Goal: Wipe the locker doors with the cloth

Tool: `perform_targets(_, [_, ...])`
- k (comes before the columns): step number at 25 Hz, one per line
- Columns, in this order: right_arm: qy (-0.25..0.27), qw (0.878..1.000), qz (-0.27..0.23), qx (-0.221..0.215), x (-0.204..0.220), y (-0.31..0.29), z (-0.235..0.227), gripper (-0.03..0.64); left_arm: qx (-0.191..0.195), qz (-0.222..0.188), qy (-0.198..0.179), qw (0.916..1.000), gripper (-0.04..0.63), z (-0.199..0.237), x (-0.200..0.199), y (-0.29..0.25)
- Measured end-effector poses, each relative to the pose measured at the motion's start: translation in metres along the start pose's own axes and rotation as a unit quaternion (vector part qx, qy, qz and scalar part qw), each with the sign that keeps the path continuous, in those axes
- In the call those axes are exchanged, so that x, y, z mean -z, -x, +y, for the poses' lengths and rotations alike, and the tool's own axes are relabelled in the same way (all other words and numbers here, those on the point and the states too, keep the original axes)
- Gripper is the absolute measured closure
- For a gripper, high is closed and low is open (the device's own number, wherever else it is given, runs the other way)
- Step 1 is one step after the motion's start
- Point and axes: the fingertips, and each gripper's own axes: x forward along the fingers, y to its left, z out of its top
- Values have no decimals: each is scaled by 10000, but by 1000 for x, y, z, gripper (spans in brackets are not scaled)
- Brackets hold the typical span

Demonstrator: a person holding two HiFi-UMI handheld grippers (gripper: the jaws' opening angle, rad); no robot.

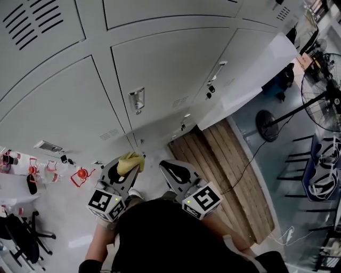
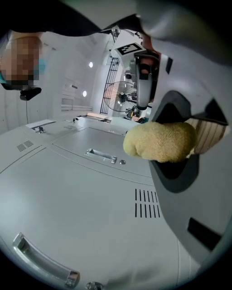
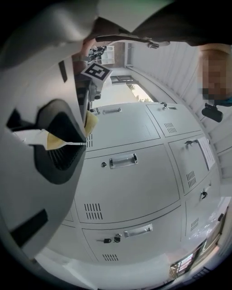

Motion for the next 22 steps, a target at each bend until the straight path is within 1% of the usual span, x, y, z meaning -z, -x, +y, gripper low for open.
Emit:
perform_targets(6, [87,9999,-74,78,-5,6,-2,589,72,-115,-230,9996,442,-12,-16,-1])
perform_targets(9, [61,9999,-116,110,-6,9,-4,589,43,-203,-179,9996,442,-13,-19,0])
perform_targets(13, [-71,9998,-47,168,-1,13,-9,589,-10,-195,-207,9996,442,-14,-17,1])
perform_targets(16, [-180,9996,-59,200,1,17,-13,589,-48,-199,-155,9997,442,-16,-15,2])
perform_targets(22, [-218,9996,-117,94,8,21,-13,589,-141,-203,-87,9997,442,-17,-11,5])
